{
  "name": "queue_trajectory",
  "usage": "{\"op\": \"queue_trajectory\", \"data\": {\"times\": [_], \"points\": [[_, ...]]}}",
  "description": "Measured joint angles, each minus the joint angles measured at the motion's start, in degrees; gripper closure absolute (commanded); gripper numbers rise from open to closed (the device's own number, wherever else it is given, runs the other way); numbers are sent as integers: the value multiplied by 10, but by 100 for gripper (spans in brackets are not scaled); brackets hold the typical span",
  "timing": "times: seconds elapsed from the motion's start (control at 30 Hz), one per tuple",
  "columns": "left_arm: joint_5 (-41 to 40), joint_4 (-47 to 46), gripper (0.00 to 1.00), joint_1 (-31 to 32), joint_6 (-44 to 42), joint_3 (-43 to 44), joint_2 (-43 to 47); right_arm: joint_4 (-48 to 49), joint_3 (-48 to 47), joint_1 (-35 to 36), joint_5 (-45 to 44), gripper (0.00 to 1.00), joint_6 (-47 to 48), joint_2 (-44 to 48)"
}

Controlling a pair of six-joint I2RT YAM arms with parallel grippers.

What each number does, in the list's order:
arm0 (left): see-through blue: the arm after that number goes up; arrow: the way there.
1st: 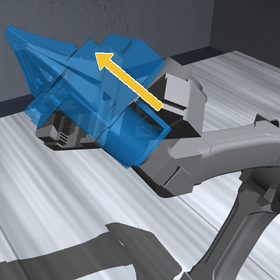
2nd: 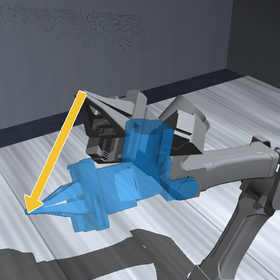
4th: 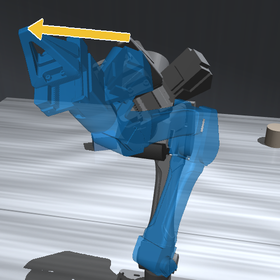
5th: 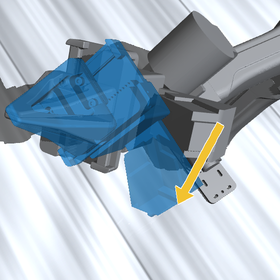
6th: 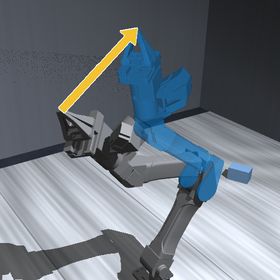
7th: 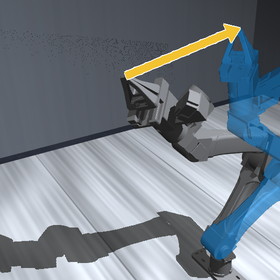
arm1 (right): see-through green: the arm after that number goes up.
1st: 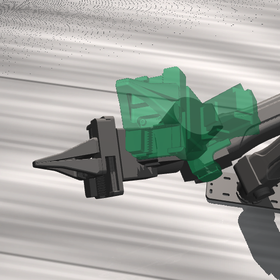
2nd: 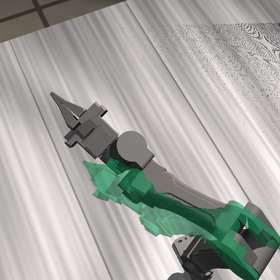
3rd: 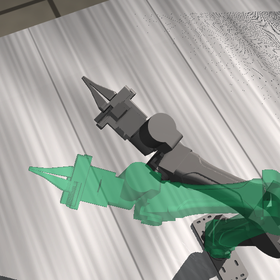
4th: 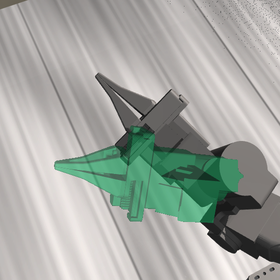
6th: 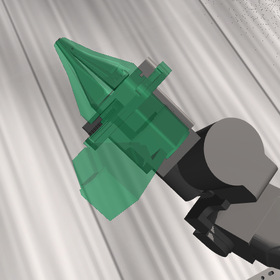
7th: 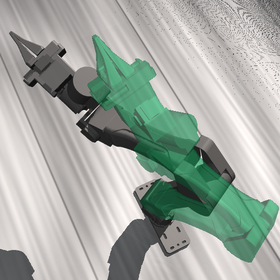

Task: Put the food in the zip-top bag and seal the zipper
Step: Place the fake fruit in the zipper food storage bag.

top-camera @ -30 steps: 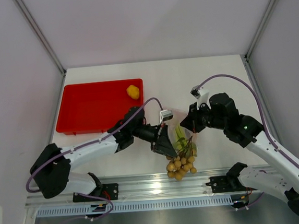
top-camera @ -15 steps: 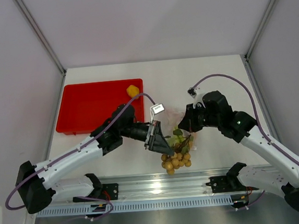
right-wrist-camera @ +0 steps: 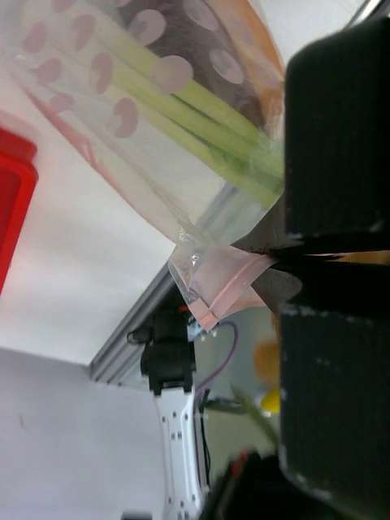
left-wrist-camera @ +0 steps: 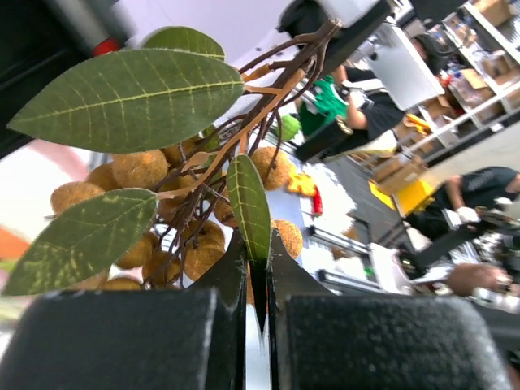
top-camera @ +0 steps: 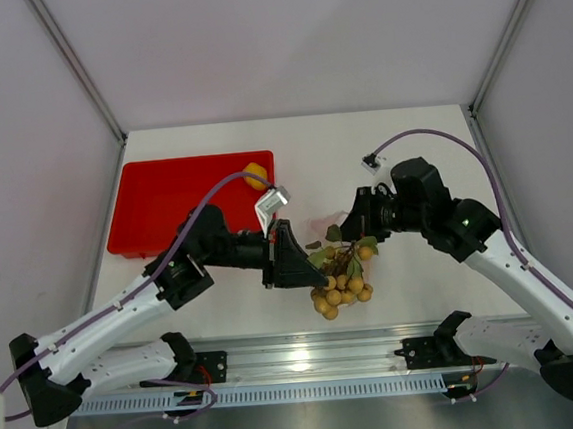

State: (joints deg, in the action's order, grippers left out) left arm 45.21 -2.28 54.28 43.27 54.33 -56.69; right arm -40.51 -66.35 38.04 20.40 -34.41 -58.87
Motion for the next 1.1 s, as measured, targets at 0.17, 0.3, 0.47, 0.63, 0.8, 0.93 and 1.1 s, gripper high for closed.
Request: {"op": "queue_trajectory", "data": {"times": [0.17, 0.3, 0.47, 0.63, 0.8, 0.93, 1.1], "points": [[-38, -41, 100, 7, -27, -50, 7, -2, -27, 0, 39, 100, -47, -8], [-91, -44, 99, 23, -63, -55, 18, 1, -29, 0, 63, 100, -84, -9], [-155, -35, 99, 30, -111, -62, 67, 2, -29, 0, 79, 100, -107, -9], [-202, -14, 99, 31, -139, -62, 83, 16, -29, -1, 98, 100, -128, -9], [-243, -1, 99, 51, -165, -67, 81, 40, -29, -2, 118, 100, -158, -4], [-302, 25, 99, 85, -201, -67, 82, 57, -29, -8, 135, 100, -179, -2], [-371, 68, 99, 89, -235, -69, 104, 57, -29, -23, 149, 100, -181, 1]]}}
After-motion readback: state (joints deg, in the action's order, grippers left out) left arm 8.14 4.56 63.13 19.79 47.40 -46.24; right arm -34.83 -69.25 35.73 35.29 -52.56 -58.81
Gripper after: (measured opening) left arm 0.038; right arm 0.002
